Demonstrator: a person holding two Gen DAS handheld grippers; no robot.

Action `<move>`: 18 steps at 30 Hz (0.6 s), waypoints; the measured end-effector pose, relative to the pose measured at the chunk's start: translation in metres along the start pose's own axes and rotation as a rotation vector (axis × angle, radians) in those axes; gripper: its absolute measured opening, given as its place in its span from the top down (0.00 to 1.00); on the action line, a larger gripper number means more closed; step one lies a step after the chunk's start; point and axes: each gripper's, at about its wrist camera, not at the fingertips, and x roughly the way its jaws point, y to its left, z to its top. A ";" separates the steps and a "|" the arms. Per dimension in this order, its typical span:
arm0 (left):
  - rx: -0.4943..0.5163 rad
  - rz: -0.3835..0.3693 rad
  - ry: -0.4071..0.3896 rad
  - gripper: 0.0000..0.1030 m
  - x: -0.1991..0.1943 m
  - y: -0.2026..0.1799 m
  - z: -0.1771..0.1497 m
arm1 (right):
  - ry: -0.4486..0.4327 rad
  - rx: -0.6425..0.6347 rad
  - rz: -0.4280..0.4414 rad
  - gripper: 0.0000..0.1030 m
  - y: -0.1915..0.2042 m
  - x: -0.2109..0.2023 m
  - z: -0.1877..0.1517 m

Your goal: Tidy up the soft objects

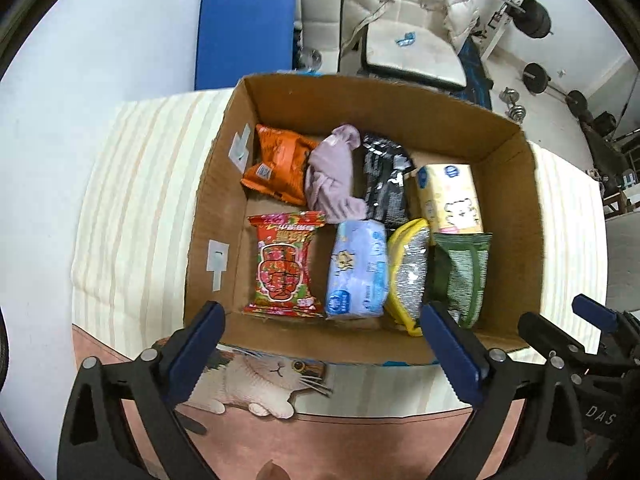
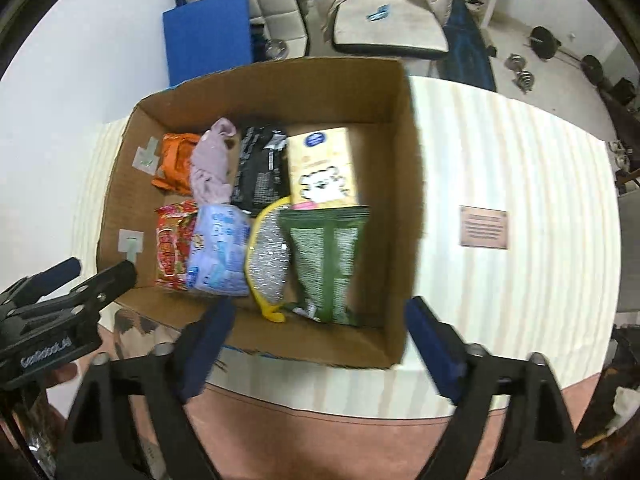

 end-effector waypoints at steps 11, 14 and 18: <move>0.002 0.009 -0.093 0.02 -0.041 -0.009 -0.009 | -0.070 0.035 -0.038 0.00 -0.022 -0.030 -0.013; 0.021 0.031 -0.135 0.02 -0.063 -0.018 -0.018 | -0.106 0.037 -0.037 0.00 -0.025 -0.051 -0.021; 0.051 0.044 -0.199 0.02 -0.103 -0.031 -0.036 | -0.164 0.038 -0.033 0.00 -0.028 -0.090 -0.042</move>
